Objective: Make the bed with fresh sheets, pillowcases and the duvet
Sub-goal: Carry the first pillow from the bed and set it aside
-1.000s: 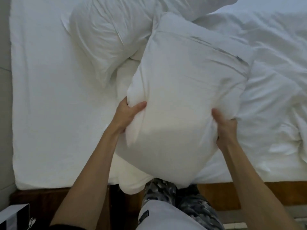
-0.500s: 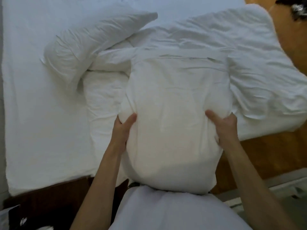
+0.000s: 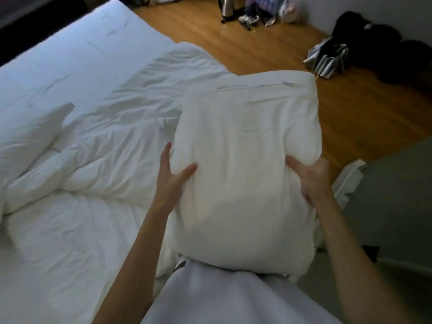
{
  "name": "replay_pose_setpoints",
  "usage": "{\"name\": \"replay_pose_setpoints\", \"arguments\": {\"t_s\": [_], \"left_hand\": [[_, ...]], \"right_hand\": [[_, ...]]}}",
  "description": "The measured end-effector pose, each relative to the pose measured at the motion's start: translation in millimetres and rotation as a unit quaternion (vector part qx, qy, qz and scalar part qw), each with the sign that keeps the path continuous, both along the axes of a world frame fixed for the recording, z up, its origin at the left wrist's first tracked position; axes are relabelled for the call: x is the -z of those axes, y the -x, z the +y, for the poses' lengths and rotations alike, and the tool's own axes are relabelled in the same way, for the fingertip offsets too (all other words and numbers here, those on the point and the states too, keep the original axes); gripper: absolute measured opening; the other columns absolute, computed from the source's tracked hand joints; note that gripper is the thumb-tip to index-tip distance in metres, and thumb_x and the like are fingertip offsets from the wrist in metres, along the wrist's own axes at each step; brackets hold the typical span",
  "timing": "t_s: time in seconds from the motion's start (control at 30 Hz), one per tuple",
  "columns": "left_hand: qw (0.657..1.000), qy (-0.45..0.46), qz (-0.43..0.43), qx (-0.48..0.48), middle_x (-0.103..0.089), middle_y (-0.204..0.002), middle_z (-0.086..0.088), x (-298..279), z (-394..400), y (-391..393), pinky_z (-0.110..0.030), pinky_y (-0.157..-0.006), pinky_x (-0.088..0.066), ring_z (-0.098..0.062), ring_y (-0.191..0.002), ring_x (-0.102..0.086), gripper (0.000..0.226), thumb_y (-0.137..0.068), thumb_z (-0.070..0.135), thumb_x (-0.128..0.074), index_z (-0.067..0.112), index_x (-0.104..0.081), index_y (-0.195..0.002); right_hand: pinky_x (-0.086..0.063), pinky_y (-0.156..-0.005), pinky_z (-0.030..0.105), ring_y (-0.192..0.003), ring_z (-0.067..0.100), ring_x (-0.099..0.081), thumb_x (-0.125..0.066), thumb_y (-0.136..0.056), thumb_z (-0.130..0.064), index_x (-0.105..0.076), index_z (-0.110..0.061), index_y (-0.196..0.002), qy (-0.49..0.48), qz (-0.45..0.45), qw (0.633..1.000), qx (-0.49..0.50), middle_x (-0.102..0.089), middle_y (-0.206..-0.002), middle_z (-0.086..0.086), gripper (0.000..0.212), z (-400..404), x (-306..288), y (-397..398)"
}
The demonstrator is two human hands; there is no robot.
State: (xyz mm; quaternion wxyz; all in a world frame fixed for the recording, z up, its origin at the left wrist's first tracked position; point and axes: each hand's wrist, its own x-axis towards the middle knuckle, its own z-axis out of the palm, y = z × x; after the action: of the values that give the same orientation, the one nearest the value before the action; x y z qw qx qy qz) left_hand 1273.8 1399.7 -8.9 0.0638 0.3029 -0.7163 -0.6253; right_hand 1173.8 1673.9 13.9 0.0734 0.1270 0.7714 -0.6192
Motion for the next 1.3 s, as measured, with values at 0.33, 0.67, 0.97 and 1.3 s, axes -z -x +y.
{"name": "replay_pose_setpoints", "arguments": {"t_s": [0.33, 0.67, 0.97, 1.3], "left_hand": [[0.984, 0.013, 0.002, 0.177, -0.047, -0.137, 0.013, 21, 108, 185, -0.023, -0.095, -0.039, -0.01, -0.122, -0.047, 0.074, -0.073, 0.036, -0.076, 0.032, -0.043, -0.139], [0.957, 0.021, 0.024, 0.287, -0.042, -0.138, 0.015, 0, 207, 404, -0.011, -0.086, -0.034, -0.006, -0.12, -0.042, 0.062, -0.086, 0.025, -0.068, 0.033, -0.041, -0.141], [0.968, 0.031, -0.008, 0.25, -0.049, -0.134, 0.015, 22, 295, 566, -0.017, -0.088, -0.037, -0.008, -0.117, -0.048, 0.069, -0.07, 0.043, -0.068, 0.036, -0.047, -0.136], [0.995, 0.053, 0.017, 0.08, -0.055, -0.134, 0.011, -7, 358, 719, -0.032, -0.102, -0.04, -0.009, -0.12, -0.051, 0.054, -0.078, 0.031, -0.073, 0.039, -0.054, -0.128]], "right_hand": [[-0.042, -0.097, 0.037, -0.114, 0.024, -0.052, -0.079, -0.075, -0.035, -0.043, -0.012, -0.138, -0.042, -0.061, 0.984, 0.164, -0.054, -0.131, 0.007, 0.076, 128, 16, 91], [-0.036, -0.085, 0.026, -0.102, 0.01, -0.044, -0.073, -0.082, -0.027, -0.042, -0.013, -0.137, -0.046, -0.034, 0.959, 0.277, -0.045, -0.111, -0.01, 0.065, 221, -13, 242], [-0.041, -0.076, 0.008, -0.092, 0.003, -0.052, -0.073, -0.082, -0.021, -0.048, -0.022, -0.126, -0.019, -0.031, 0.961, 0.275, -0.051, -0.099, -0.02, 0.051, 305, 23, 417], [-0.044, -0.069, 0.018, -0.083, -0.004, -0.056, -0.073, -0.078, -0.044, -0.052, -0.041, -0.093, -0.068, -0.018, 0.991, 0.111, -0.057, -0.09, -0.024, 0.026, 372, 8, 640]]}}
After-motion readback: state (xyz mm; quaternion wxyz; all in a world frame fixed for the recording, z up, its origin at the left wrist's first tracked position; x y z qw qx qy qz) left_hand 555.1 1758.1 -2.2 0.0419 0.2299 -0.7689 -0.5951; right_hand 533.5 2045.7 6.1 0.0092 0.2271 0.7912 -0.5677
